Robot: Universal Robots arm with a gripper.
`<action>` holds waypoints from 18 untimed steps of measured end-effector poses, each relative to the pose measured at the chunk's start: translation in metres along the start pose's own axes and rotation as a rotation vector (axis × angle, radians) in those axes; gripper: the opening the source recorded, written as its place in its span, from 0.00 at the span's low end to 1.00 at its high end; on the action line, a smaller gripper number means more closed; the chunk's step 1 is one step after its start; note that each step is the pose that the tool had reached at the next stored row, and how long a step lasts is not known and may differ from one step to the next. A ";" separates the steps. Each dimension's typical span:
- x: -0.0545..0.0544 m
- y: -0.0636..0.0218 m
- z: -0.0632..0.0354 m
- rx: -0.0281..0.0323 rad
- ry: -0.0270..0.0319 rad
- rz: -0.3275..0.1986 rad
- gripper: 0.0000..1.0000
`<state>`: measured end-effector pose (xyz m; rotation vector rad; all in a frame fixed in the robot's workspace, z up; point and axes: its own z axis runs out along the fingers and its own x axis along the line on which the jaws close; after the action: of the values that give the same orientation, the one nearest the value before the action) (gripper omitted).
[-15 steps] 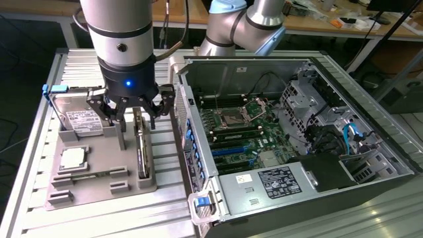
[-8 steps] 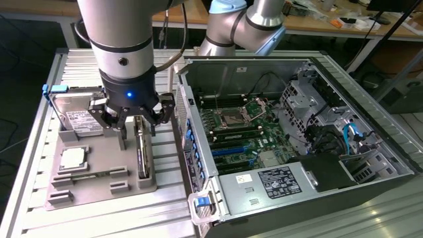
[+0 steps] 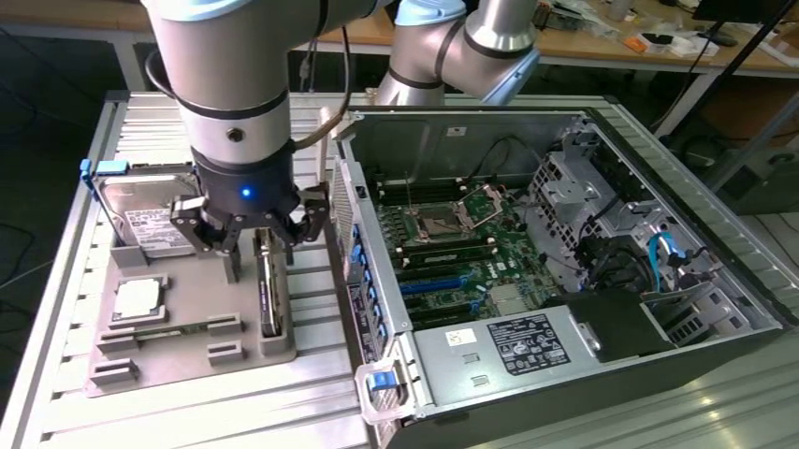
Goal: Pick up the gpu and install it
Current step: 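Pick up the gpu and move the gpu toward the slot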
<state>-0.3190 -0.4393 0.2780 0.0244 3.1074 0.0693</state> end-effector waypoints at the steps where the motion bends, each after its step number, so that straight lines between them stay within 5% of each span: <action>1: 0.000 -0.0001 0.0018 0.0000 0.0000 0.000 0.60; 18: 0.002 -0.0020 0.0317 -0.0012 0.0001 0.000 0.60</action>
<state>-0.3198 -0.4398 0.2463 0.0243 3.1074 0.0712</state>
